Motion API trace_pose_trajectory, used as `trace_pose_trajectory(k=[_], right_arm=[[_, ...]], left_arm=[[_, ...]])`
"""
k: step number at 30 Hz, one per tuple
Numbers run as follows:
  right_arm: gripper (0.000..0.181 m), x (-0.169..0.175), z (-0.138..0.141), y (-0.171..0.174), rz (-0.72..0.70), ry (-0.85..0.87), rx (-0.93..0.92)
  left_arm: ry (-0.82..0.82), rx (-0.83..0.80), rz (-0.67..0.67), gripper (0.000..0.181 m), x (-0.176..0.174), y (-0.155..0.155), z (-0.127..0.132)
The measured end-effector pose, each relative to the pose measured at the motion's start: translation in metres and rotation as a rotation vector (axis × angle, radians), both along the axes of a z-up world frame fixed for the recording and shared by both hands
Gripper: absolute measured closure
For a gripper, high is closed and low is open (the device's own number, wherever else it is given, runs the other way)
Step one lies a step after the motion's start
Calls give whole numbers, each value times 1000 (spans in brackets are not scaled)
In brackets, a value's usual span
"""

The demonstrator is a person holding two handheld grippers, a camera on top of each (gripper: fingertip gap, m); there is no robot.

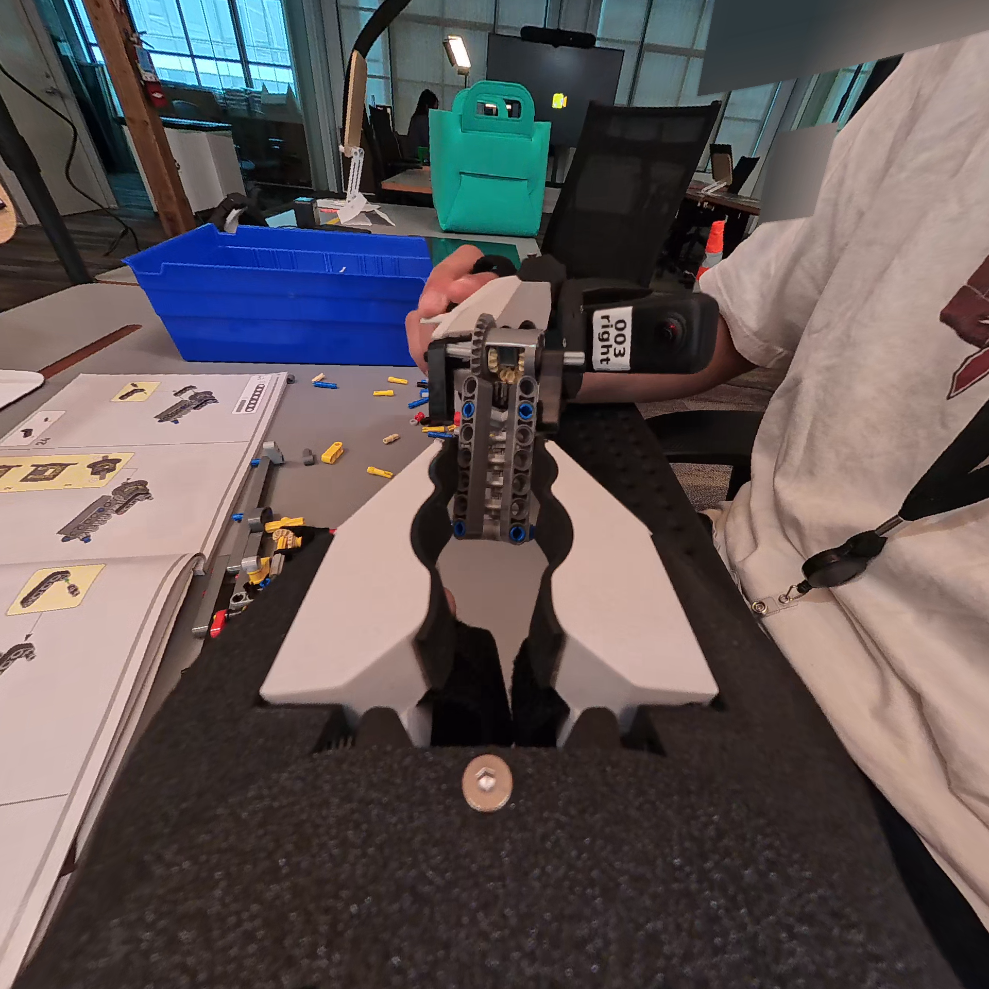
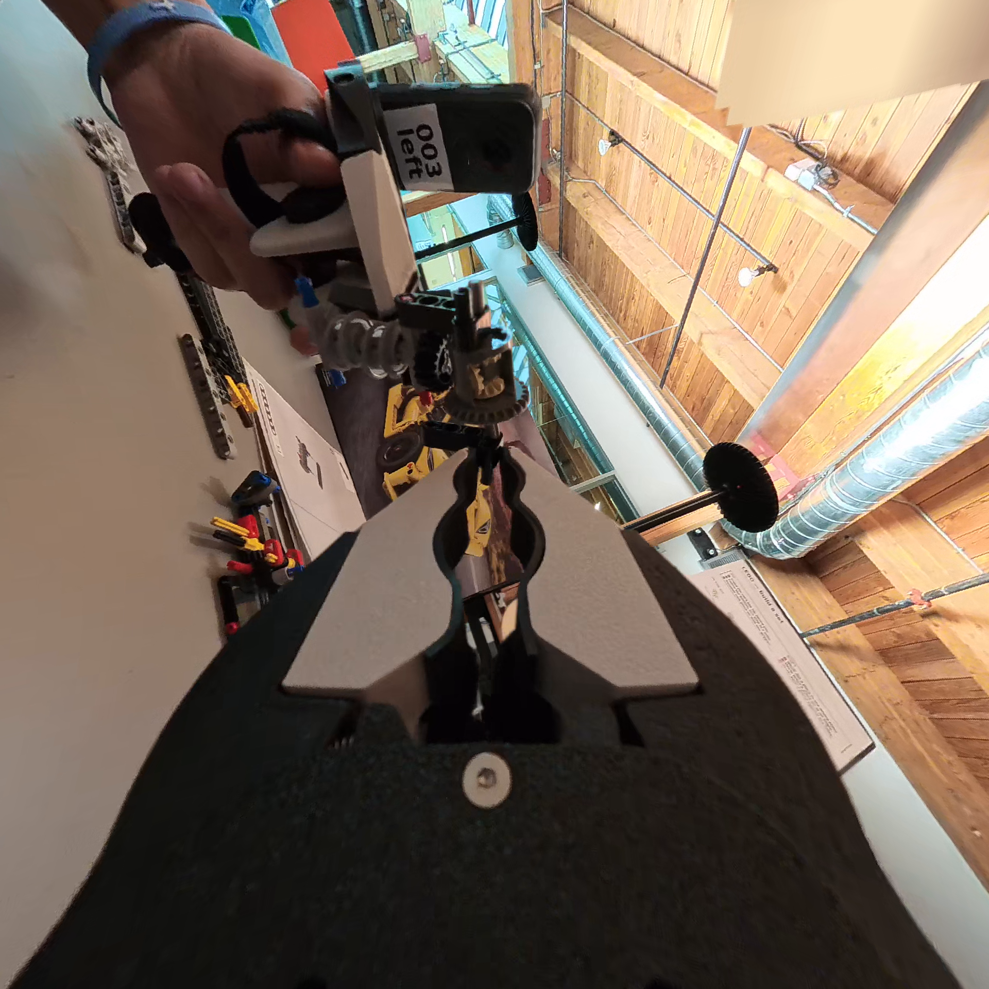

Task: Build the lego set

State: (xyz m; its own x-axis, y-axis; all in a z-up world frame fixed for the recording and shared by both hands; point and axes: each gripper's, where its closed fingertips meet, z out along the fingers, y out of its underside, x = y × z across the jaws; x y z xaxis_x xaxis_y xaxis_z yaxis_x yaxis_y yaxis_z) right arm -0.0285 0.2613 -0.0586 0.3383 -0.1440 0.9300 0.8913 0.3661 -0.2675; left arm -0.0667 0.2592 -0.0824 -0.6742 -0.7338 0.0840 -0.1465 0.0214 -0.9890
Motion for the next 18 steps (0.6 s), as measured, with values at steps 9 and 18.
trace_pose_trajectory(k=[9, 18], right_arm=[[174, -10, 1, -7, -6, -174, 97], [174, -39, 23, -26, 169, -317, 209]], left_arm=[[6, -3, -55, 155, -7, -7, 1], [-130, 35, -142, 156, -24, -23, 15]])
